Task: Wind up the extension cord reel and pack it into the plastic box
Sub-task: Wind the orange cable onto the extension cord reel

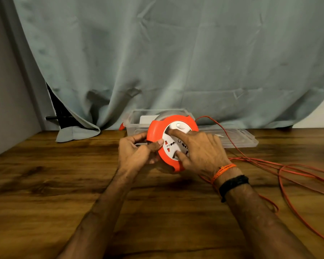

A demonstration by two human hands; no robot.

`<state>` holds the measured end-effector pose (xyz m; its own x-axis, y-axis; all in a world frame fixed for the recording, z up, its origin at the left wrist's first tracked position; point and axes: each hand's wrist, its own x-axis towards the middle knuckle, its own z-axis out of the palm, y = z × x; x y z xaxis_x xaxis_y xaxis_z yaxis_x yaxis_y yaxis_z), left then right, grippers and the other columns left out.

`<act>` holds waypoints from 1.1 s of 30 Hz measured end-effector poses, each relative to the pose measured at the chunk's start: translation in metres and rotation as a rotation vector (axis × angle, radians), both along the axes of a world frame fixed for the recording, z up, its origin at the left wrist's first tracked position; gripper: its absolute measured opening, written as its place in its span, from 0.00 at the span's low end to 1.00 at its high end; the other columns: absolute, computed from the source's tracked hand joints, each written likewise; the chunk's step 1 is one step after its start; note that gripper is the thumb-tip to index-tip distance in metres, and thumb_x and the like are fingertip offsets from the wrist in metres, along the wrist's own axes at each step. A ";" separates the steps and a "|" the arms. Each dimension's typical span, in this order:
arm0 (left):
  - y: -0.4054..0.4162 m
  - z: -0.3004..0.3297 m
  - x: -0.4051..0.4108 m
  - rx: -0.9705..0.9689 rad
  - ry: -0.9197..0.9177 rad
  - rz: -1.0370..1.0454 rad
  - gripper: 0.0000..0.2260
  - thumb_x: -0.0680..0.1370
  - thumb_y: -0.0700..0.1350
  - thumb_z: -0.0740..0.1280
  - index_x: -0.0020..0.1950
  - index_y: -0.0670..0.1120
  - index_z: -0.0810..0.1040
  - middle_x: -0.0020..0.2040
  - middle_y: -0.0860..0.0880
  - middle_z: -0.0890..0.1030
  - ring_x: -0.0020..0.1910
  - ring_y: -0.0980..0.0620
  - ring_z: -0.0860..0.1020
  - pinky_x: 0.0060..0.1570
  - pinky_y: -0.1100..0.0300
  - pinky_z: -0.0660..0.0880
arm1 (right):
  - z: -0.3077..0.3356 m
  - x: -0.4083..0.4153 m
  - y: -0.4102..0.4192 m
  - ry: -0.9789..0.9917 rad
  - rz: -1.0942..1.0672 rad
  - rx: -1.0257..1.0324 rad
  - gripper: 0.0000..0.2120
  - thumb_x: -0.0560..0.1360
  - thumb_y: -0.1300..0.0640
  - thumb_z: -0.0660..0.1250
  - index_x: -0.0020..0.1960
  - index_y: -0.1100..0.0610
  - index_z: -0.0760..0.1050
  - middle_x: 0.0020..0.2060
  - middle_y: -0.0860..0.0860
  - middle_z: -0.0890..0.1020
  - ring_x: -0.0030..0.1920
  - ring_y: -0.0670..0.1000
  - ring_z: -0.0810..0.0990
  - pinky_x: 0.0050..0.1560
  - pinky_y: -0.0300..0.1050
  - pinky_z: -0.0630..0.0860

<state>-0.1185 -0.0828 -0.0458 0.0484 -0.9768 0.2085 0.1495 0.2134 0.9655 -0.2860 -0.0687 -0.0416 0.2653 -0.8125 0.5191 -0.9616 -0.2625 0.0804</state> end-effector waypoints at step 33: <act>0.000 0.001 0.002 0.018 0.015 0.030 0.13 0.70 0.34 0.75 0.54 0.38 0.82 0.43 0.45 0.85 0.32 0.54 0.84 0.25 0.61 0.78 | 0.012 0.001 0.010 -0.047 0.029 0.034 0.32 0.72 0.40 0.64 0.73 0.36 0.57 0.54 0.51 0.81 0.54 0.60 0.79 0.49 0.52 0.73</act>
<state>-0.1162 -0.0825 -0.0446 0.0809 -0.9784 0.1903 0.1573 0.2010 0.9669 -0.2846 -0.0592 -0.0292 0.2651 -0.8222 0.5038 -0.9560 -0.2921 0.0263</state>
